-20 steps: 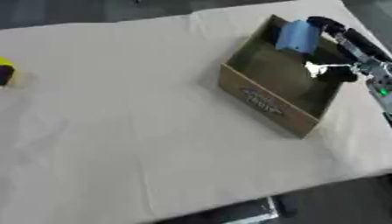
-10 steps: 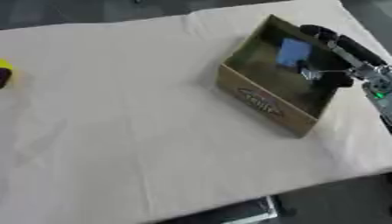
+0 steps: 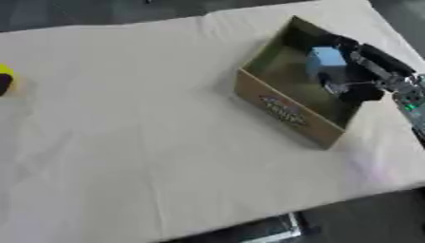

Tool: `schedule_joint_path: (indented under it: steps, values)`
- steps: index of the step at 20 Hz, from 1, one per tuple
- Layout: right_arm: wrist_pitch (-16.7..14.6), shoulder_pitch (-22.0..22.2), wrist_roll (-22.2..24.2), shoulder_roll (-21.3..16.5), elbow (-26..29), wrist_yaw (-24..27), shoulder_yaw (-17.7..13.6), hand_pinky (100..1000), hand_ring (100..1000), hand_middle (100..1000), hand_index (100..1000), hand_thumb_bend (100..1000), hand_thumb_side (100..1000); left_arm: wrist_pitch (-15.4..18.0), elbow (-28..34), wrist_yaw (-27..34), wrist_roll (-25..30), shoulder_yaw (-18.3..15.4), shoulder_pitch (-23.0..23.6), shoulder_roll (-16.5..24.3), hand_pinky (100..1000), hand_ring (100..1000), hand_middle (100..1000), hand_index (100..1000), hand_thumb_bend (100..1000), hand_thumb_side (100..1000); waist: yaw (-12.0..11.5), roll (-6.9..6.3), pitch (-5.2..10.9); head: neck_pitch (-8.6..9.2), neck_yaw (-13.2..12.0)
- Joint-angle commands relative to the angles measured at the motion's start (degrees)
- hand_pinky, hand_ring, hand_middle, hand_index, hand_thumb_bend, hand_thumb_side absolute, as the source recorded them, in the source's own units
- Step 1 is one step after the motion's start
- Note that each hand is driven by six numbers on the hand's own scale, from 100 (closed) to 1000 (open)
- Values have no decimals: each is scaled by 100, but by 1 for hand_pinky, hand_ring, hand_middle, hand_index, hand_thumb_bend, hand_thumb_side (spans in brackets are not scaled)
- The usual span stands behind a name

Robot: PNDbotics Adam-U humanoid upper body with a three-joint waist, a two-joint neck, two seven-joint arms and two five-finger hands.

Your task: Pick up the objects with one hand, pass them to the other hand, and then place them into the box on the other side of the table.

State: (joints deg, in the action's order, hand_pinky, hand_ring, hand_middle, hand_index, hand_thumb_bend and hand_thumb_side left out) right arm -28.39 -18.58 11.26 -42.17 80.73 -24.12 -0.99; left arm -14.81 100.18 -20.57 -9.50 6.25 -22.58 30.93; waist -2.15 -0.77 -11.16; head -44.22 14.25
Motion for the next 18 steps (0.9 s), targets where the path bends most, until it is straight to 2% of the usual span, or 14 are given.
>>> schedule_joint_path:
  steps: [1, 5, 10, 11, 13, 15, 18]
  values:
    - [-63, -28, 48, -209, -2, 53, -54, 1000, 1000, 1000, 1000, 100, 809, -5, 73, 36, -1, -26, -34, 215, 787, 595, 733, 818, 645, 540, 4, -6, 125, 10, 20]
    - [-16, -38, 80, -213, 107, 236, -125, 1000, 1000, 1000, 1000, 100, 742, -3, 80, 53, -9, -37, -19, 214, 787, 594, 734, 817, 643, 540, 12, -10, 117, 10, -11]
    - [437, -142, -238, -366, 712, 920, -395, 1000, 1000, 1000, 1000, 100, 509, -23, 117, 49, -86, -133, 15, 239, 787, 593, 734, 819, 642, 535, 15, -24, 122, 10, -153]
    - [539, -153, -292, -402, 852, 1178, -431, 1000, 1000, 1000, 1000, 100, 508, -31, 126, 49, -110, -158, 21, 248, 787, 593, 734, 819, 642, 535, 14, -26, 126, 10, -204]
    - [734, -169, -385, -456, 1078, 1766, -525, 1000, 937, 1000, 992, 100, 531, -46, 147, 54, -159, -212, 35, 264, 785, 590, 734, 819, 637, 535, 13, -26, 138, 10, -338]
    - [947, -153, -530, -523, 1244, 2436, -635, 996, 882, 911, 907, 100, 522, -61, 168, 69, -216, -265, 53, 283, 782, 585, 732, 819, 628, 539, 8, -17, 153, 10, -473]
    - [1174, -73, -753, -622, 1439, 3198, -821, 975, 824, 824, 857, 100, 531, -74, 199, 124, -297, -317, 64, 323, 777, 578, 729, 819, 617, 546, -7, 9, 172, 10, -609]
